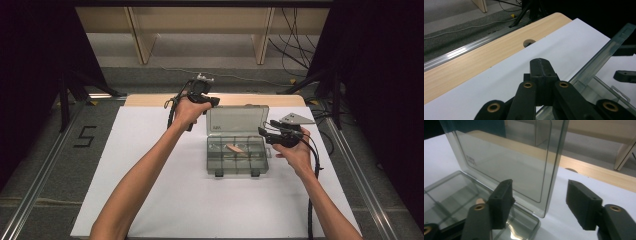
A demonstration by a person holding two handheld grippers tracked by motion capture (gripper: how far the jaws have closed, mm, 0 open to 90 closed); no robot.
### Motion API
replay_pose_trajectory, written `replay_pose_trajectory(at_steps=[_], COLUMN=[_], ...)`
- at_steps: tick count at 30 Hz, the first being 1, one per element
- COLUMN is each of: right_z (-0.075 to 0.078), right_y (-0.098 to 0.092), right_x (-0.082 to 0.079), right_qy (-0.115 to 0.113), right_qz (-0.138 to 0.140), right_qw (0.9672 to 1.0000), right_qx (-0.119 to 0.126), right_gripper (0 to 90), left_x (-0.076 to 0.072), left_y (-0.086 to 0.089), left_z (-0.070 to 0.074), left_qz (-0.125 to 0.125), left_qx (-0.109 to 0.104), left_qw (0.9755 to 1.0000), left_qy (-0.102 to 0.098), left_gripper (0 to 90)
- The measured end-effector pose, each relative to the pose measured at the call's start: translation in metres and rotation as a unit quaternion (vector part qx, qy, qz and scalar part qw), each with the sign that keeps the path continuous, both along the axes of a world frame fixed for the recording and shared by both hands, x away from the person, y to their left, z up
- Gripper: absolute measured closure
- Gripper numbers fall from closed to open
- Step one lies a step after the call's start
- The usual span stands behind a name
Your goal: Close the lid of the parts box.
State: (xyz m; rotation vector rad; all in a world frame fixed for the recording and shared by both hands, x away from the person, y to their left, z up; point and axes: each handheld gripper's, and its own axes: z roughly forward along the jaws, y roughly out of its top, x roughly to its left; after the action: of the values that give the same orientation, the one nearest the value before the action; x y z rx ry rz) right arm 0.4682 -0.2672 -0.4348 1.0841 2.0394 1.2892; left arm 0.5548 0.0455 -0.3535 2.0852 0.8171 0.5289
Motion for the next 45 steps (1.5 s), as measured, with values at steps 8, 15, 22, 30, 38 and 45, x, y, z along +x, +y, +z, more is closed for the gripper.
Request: replay_pose_trajectory(at_steps=[8,15,22,30,38,45], right_z=[0.017,0.028,0.041,0.051,0.057,0.048], right_y=[0.0,-0.001,0.001,0.005,0.006,0.005], right_x=[-0.036,-0.058,-0.069,-0.077,-0.081,-0.078], right_qy=[-0.013,-0.03,-0.05,-0.062,-0.062,-0.049], right_qz=[-0.007,-0.004,0.006,0.021,0.045,0.065], right_qw=[0.9998,0.9995,0.9987,0.9978,0.997,0.996], right_qx=[-0.01,-0.006,-0.012,-0.007,-0.011,-0.036], right_gripper=[25.6,22.1,21.4,34.4,55.9,68.8], left_x=[-0.025,-0.041,-0.061,-0.078,-0.094,-0.102], left_y=[0.001,0.001,0.005,0.006,0.009,0.009], left_z=[-0.002,-0.006,-0.012,-0.019,-0.036,-0.045], left_qz=[-0.009,-0.018,0.02,0.009,0.019,0.014], left_qx=[-0.003,-0.006,0.017,0.018,0.028,0.015], left_qw=[0.9999,0.9998,0.9986,0.9984,0.9969,0.9972], left_qy=[-0.006,-0.009,-0.046,-0.053,-0.072,-0.072], left_gripper=[89.7,89.7,89.7,89.7,89.7,89.7])
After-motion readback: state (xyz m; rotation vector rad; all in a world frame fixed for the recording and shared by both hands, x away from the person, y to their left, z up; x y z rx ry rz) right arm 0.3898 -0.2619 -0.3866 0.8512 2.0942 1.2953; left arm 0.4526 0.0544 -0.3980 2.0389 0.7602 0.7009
